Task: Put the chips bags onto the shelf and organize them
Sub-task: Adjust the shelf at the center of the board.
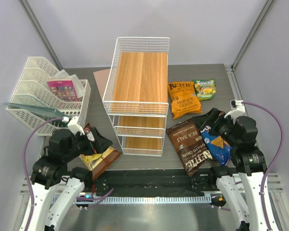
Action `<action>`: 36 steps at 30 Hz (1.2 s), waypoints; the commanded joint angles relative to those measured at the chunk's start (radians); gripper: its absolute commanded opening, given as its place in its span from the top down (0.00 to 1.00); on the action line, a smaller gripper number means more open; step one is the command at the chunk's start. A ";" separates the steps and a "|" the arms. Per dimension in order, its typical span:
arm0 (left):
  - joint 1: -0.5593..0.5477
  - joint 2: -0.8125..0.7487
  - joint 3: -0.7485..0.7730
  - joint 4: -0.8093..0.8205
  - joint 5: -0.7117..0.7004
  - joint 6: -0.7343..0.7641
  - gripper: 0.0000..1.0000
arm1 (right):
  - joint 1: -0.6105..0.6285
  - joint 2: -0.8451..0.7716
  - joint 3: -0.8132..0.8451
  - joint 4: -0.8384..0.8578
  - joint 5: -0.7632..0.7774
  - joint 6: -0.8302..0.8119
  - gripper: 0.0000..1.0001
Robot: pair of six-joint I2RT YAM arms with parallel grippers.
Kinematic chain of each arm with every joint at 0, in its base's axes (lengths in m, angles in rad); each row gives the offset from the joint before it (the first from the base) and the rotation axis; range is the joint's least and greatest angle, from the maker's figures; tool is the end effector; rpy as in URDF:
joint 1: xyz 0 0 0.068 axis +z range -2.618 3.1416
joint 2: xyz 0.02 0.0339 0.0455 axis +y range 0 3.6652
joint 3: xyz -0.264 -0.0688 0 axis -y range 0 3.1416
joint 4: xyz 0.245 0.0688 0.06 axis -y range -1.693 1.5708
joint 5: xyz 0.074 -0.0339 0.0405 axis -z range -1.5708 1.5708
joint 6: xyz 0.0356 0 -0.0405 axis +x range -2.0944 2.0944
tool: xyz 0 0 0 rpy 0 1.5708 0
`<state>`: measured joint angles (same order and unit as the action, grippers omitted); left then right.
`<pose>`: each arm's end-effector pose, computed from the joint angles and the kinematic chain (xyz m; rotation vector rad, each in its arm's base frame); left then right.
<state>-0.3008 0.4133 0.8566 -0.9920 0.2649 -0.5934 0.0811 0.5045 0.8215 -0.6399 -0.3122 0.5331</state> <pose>0.0605 -0.0285 0.3223 -0.1581 2.2006 -0.7977 0.1041 0.0194 0.3403 0.2192 1.9287 0.7091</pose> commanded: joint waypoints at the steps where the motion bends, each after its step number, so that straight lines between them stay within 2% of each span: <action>1: 0.002 0.048 -0.005 0.046 0.068 -0.002 0.00 | 0.002 0.011 0.001 0.062 -0.005 0.007 0.02; 14: 0.000 0.142 -0.013 0.052 0.088 0.009 0.00 | 0.002 0.017 -0.019 0.071 -0.001 -0.001 0.02; 25: -0.032 0.226 -0.027 0.134 0.109 0.006 0.00 | 0.002 0.026 -0.048 0.086 -0.005 0.001 0.01; 32: -0.156 0.308 -0.024 0.196 -0.030 -0.017 0.00 | 0.000 0.029 -0.055 0.091 -0.008 -0.005 0.01; 36: -0.178 0.318 -0.024 0.223 -0.108 -0.023 0.00 | 0.002 0.032 -0.050 0.091 -0.007 -0.010 0.01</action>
<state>-0.4603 0.7185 0.8295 -0.8848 0.2642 -0.5957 0.0811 0.5304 0.7605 -0.5968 -0.3126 0.5301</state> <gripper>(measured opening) 0.996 0.989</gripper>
